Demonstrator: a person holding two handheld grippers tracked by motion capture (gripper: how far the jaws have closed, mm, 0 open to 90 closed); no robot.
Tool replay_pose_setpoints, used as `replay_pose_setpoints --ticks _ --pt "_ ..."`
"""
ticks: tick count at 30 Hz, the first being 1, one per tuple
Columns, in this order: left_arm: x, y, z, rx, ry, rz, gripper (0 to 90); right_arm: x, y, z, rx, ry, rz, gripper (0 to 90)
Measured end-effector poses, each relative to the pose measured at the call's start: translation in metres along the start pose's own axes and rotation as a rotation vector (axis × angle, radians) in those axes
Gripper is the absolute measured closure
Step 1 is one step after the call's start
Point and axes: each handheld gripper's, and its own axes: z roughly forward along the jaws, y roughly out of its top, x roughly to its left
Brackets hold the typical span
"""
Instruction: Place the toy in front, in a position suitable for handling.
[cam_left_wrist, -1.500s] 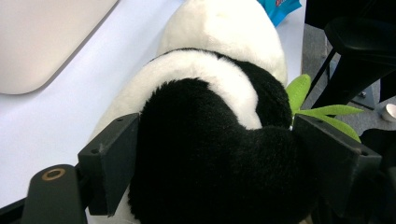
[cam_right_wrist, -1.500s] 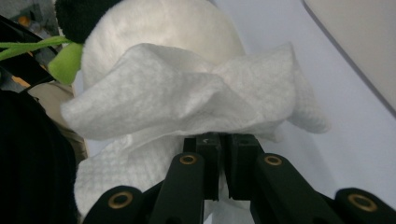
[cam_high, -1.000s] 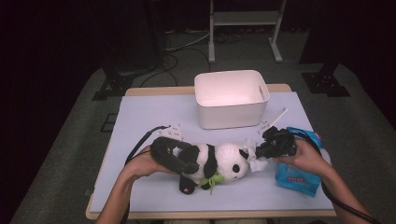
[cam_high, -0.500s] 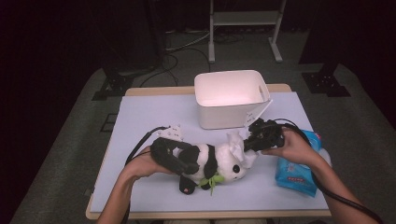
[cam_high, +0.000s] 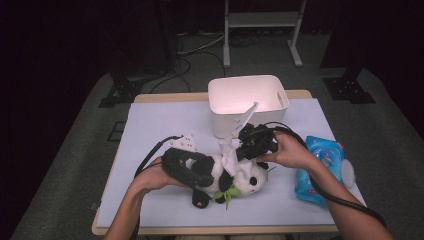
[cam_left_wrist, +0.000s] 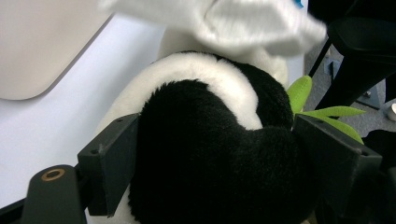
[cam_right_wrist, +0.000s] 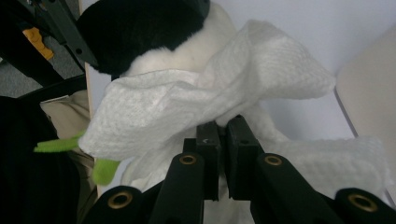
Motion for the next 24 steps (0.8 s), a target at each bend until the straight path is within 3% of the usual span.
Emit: replay_pose_setpoints --ticks 6,20,24 --pt "0.0 -0.001 0.0 -0.005 0.001 -0.001 16.9 0.005 0.012 0.016 0.02 0.018 -0.021 84.7" --pt "0.001 -0.001 0.0 -0.011 -0.005 -0.009 16.7 0.018 0.044 0.023 -0.005 0.063 -0.102 84.7" --pt "0.001 -0.003 0.0 -0.016 -0.006 -0.014 16.6 0.022 0.046 0.024 0.015 0.07 -0.108 84.7"
